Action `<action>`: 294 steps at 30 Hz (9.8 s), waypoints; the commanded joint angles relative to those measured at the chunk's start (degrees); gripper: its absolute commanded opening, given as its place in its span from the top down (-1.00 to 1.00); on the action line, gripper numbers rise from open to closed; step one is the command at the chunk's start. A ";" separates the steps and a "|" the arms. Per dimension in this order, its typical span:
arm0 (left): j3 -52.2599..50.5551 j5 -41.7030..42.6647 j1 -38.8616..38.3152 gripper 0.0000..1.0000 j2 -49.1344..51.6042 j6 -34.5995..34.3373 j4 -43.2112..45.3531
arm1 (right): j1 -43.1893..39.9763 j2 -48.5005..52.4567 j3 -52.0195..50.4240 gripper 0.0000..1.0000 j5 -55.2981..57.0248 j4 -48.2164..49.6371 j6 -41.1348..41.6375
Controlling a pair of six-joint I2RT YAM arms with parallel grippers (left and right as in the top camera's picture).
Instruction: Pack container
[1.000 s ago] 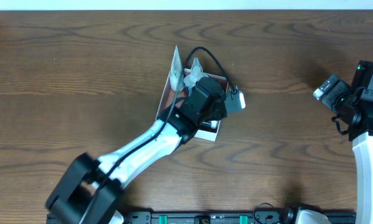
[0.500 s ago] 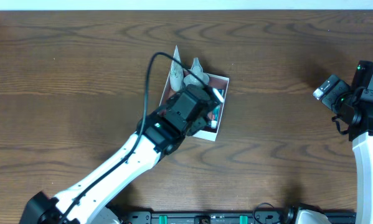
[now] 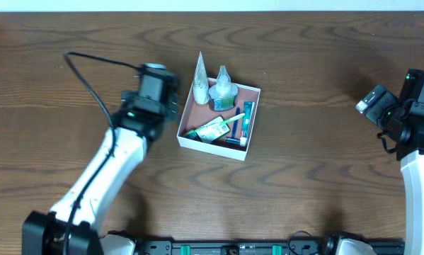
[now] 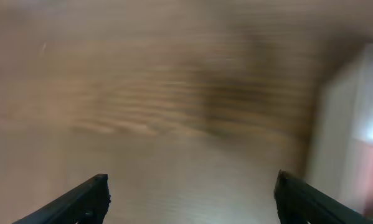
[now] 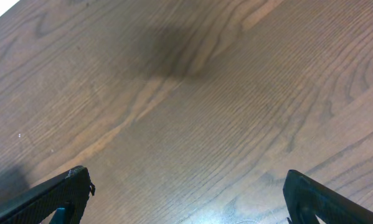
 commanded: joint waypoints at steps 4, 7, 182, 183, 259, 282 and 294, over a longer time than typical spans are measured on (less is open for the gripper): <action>0.07 6.29 4.76 -0.73 6.08 -3.93 0.11 | -0.42 -0.33 0.48 -0.99 0.76 -0.07 0.20; 0.07 8.17 4.79 -0.73 8.94 -3.96 0.07 | -0.44 -0.33 0.48 -0.99 0.76 -0.09 0.20; -58.31 24.59 16.26 -0.96 -84.13 -4.59 20.28 | 18.21 -54.84 -46.36 -0.99 -2.93 47.98 -13.44; -58.31 24.59 16.26 -0.96 -84.13 -4.59 20.28 | 18.67 -55.28 -48.85 -0.99 -4.07 51.80 -15.47; -58.31 24.59 16.26 -0.96 -84.13 -4.59 20.31 | 12.70 -70.77 -66.27 -0.98 -7.43 45.75 -27.91; -58.31 24.59 16.26 -0.96 -84.13 -4.59 20.31 | 12.70 -70.77 -66.27 -0.99 -7.43 45.75 -27.91; -58.31 24.59 16.26 -0.96 -84.13 -4.59 20.31 | 12.70 -70.77 -66.27 -0.99 -7.43 45.75 -27.91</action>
